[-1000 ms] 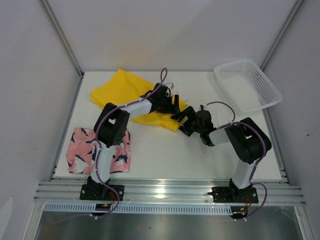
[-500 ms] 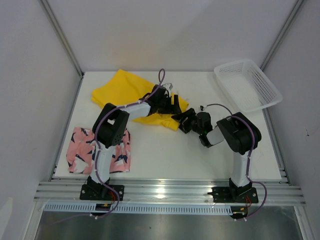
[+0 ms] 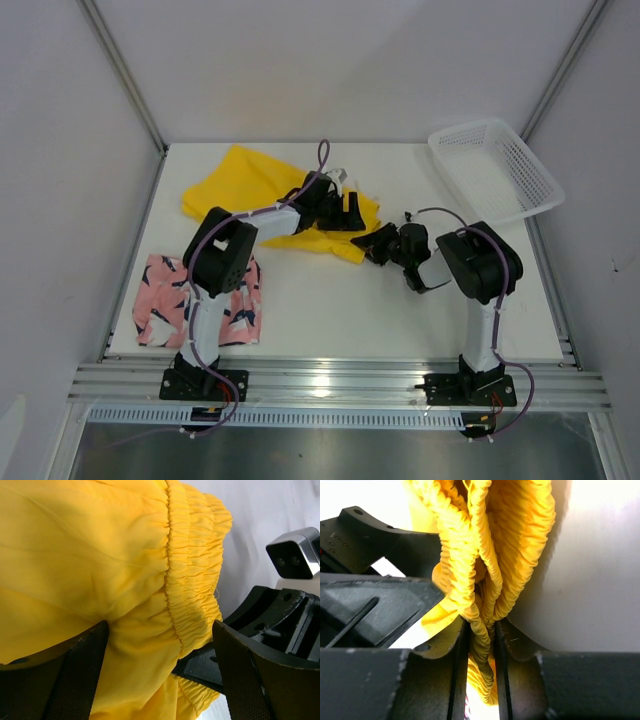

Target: Fold and stack the shorts

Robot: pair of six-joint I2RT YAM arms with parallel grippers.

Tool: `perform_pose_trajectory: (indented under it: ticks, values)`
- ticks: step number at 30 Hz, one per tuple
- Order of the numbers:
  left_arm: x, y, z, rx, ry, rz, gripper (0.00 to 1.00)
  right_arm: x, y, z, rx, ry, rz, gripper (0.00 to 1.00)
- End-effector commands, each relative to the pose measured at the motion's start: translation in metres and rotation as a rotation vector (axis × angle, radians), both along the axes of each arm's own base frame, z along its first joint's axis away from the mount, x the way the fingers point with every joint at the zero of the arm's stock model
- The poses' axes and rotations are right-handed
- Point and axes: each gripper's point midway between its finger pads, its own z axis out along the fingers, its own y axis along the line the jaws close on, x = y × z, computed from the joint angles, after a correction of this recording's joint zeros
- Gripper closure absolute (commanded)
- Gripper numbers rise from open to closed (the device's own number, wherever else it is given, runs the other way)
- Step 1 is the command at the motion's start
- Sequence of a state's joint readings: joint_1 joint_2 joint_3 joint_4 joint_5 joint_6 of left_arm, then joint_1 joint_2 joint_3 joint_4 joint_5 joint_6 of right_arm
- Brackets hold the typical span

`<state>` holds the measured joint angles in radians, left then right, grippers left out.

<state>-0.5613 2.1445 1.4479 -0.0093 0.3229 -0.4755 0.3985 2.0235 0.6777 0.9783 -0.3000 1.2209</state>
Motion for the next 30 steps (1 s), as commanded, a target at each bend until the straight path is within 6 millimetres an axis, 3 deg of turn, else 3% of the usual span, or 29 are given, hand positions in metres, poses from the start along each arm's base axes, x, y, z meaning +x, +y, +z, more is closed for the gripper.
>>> perform_pose_trajectory:
  ticks: [1,2,3,5,7,8,10,11,12,13,14,15,16,17,18,19,21,22,24,26,28,30]
  values:
    - [-0.025,-0.007,0.016,-0.025,0.063,-0.040,0.14,0.004,-0.013,0.005,-0.061,-0.021,0.028,1.00]
    - [-0.025,-0.005,0.018,-0.016,0.069,-0.039,0.13,0.001,-0.017,0.005,-0.080,-0.013,0.033,1.00]
    - [-0.012,-0.005,0.036,-0.030,0.035,-0.032,0.12,-0.007,-0.027,-0.006,-0.115,0.044,0.036,1.00]
    - [-0.004,0.003,0.051,-0.027,0.027,-0.021,0.11,-0.012,-0.035,0.003,-0.170,0.028,0.071,1.00]
    - [0.016,0.012,0.079,-0.058,-0.019,0.005,0.10,-0.023,-0.052,-0.005,-0.237,0.118,0.090,1.00]
    - [0.027,0.023,0.100,-0.070,-0.047,0.028,0.09,-0.031,-0.064,-0.004,-0.308,0.149,0.102,1.00]
    - [0.033,0.036,0.111,-0.063,-0.065,0.050,0.09,-0.031,-0.091,0.002,-0.375,0.168,0.063,1.00]
    - [0.034,0.042,0.124,-0.065,-0.087,0.062,0.09,-0.032,-0.101,0.007,-0.404,0.169,0.049,1.00]
    - [0.038,0.054,0.127,-0.047,-0.096,0.093,0.09,-0.040,-0.114,0.019,-0.450,0.164,0.050,1.00]
    - [0.035,0.061,0.120,-0.024,-0.088,0.107,0.08,-0.036,-0.131,0.028,-0.502,0.166,0.006,1.00]
    - [0.033,0.065,0.120,-0.012,-0.091,0.119,0.08,-0.047,-0.142,0.030,-0.547,0.214,0.010,1.00]
    - [0.034,0.067,0.130,-0.018,-0.125,0.137,0.08,-0.045,-0.150,0.047,-0.595,0.163,0.011,1.00]
    - [0.022,0.071,0.108,-0.008,-0.079,0.145,0.09,-0.035,-0.160,0.065,-0.626,0.133,-0.019,1.00]
    - [0.020,0.070,0.108,-0.021,-0.085,0.151,0.11,-0.042,-0.164,0.068,-0.644,0.162,0.001,1.00]
    - [0.021,0.066,0.111,-0.037,-0.105,0.166,0.12,-0.033,-0.165,0.085,-0.657,0.121,0.023,1.00]
    - [0.010,0.068,0.089,-0.018,-0.069,0.163,0.16,-0.032,-0.166,0.089,-0.666,0.123,0.038,1.00]
    - [0.002,0.057,0.069,-0.011,-0.032,0.144,0.23,-0.037,-0.167,0.090,-0.687,0.155,0.076,1.00]
    - [-0.001,0.050,0.064,-0.023,-0.019,0.125,0.36,-0.033,-0.168,0.096,-0.701,0.135,0.087,1.00]
    - [-0.005,0.037,0.050,-0.026,0.006,0.104,0.44,-0.033,-0.170,0.101,-0.720,0.128,0.092,1.00]
    - [0.001,0.029,0.051,-0.024,-0.008,0.106,0.45,-0.033,-0.171,0.109,-0.741,0.107,0.107,1.00]
    - [0.000,0.021,0.038,-0.011,0.009,0.098,0.45,-0.034,-0.174,0.113,-0.763,0.102,0.116,1.00]
    - [0.010,0.013,0.045,-0.031,-0.007,0.107,0.45,-0.036,-0.173,0.118,-0.767,0.097,0.135,1.00]
